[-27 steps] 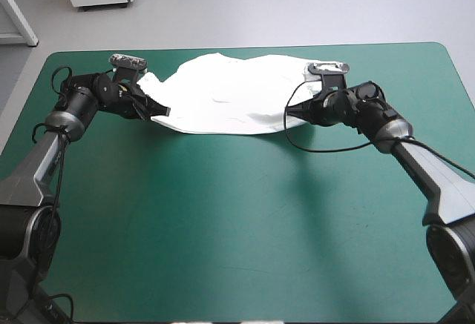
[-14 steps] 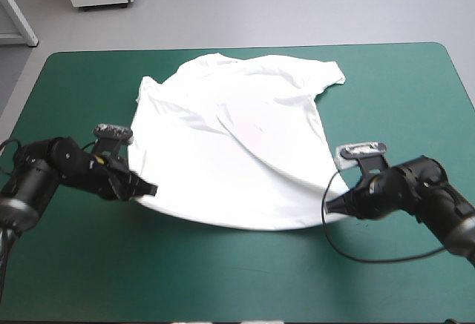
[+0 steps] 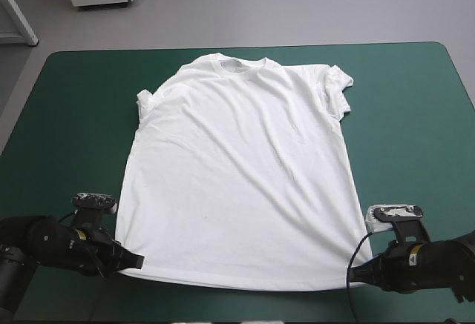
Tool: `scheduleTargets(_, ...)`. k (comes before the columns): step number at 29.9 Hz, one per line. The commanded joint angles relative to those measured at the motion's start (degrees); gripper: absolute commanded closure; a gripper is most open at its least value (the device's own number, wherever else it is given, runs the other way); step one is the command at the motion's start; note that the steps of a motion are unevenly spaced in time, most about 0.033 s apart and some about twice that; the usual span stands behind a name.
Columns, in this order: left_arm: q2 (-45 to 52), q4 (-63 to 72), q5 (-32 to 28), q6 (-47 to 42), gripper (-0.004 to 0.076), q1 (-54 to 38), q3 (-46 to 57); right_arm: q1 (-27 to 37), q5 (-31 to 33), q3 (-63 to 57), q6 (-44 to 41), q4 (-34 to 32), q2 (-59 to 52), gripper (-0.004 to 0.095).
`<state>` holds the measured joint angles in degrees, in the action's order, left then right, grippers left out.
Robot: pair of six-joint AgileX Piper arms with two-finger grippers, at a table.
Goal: Fold the cloth
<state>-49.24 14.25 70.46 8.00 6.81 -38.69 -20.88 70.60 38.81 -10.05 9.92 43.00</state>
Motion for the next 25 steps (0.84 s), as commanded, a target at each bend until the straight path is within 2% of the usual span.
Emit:
scheduleTargets(1,0.94,-0.24,3.46,-1.55,0.0733,1.91,1.75,0.14,-0.70,-0.89,0.13,3.04,1.05,0.0925)
scheduleTargets(4,0.94,-0.80,3.37,-1.26,0.0724,3.08,3.09,0.14,-0.83,-1.81,0.63,1.92,2.68,0.0909)
scheduleTargets(6,0.94,-0.54,3.37,-0.21,0.0673,3.40,2.98,0.14,-1.30,-1.81,0.63,0.93,3.33,0.0832)
scheduleTargets(9,0.94,-0.38,3.37,-0.20,0.0488,3.40,2.98,0.14,-2.69,-1.69,0.63,0.62,3.38,0.0581)
scheduleTargets(13,0.94,-0.60,3.37,-0.43,0.0118,3.40,2.98,0.14,-3.52,-1.32,0.63,-0.87,3.38,0.0148)
scheduleTargets(15,0.94,-1.48,2.58,-1.05,0.0031,3.40,2.98,0.14,-4.68,-1.32,0.63,-1.18,3.38,0.0036)
scheduleTargets(20,0.29,-7.17,-3.02,-6.50,0.0036,3.40,0.86,0.14,-6.62,-0.01,-1.87,-2.02,3.38,0.0022)
scheduleTargets(25,-7.21,-13.30,-11.03,-7.56,0.0036,3.29,-5.08,0.14,-4.89,2.92,-2.53,-2.29,4.69,0.0022)
